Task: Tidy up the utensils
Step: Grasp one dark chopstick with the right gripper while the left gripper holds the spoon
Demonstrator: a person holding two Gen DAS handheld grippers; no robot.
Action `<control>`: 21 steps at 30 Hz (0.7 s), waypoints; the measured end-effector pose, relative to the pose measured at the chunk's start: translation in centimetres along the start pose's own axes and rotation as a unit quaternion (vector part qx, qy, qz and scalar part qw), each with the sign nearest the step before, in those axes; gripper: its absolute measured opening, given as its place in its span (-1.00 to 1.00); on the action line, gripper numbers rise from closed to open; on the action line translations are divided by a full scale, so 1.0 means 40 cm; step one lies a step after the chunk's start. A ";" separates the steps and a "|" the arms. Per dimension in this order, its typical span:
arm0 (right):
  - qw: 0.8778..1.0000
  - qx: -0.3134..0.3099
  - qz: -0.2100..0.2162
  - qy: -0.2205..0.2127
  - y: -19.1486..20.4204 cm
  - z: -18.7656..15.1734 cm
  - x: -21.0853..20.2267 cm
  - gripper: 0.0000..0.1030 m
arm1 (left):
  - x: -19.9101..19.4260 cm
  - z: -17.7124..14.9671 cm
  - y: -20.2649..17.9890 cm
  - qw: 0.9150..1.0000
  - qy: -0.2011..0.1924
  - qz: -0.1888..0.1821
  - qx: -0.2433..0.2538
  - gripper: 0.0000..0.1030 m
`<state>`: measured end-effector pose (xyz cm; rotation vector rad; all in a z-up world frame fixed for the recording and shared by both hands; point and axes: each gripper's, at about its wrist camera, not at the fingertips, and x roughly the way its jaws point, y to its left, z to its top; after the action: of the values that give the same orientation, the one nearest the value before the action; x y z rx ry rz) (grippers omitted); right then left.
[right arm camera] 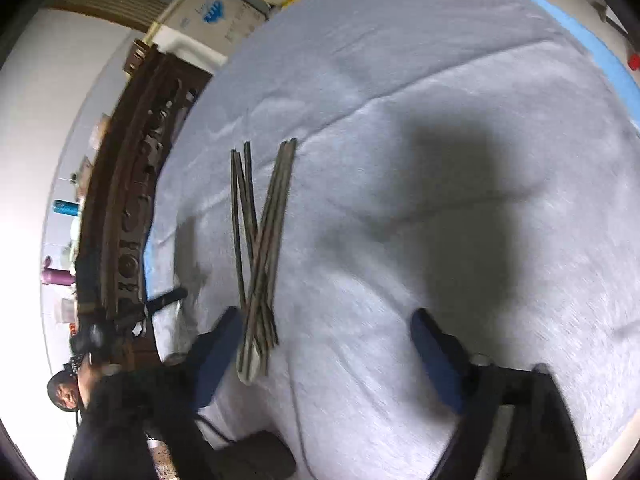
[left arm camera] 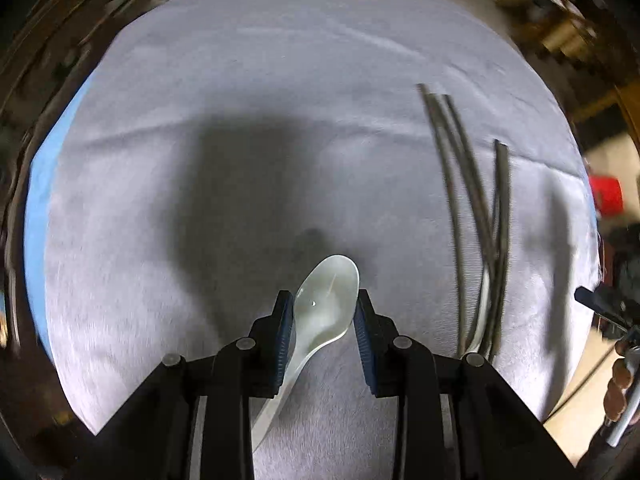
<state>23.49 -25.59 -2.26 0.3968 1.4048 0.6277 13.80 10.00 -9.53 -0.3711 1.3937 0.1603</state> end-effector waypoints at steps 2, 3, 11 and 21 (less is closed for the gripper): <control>1.000 0.002 -0.015 0.018 0.027 0.030 0.041 0.07 | 0.008 -0.018 0.009 1.000 -0.002 0.005 -0.015 -0.38; 0.999 0.007 -0.026 0.028 0.047 0.048 0.069 0.03 | 0.015 -0.027 0.013 1.000 -0.001 0.006 -0.025 -0.38; 0.989 0.003 -0.131 0.068 0.140 0.111 0.214 -0.25 | 0.087 -0.070 0.028 0.999 0.006 -0.003 -0.042 -0.37; 0.969 -0.080 -0.212 0.095 0.252 0.098 0.345 -0.68 | 0.109 -0.082 0.066 0.999 0.000 -0.005 -0.040 -0.36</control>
<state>26.24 -8.77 -6.41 -0.0985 1.5475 0.4281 10.67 10.84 -14.62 -0.4441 1.3873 0.2092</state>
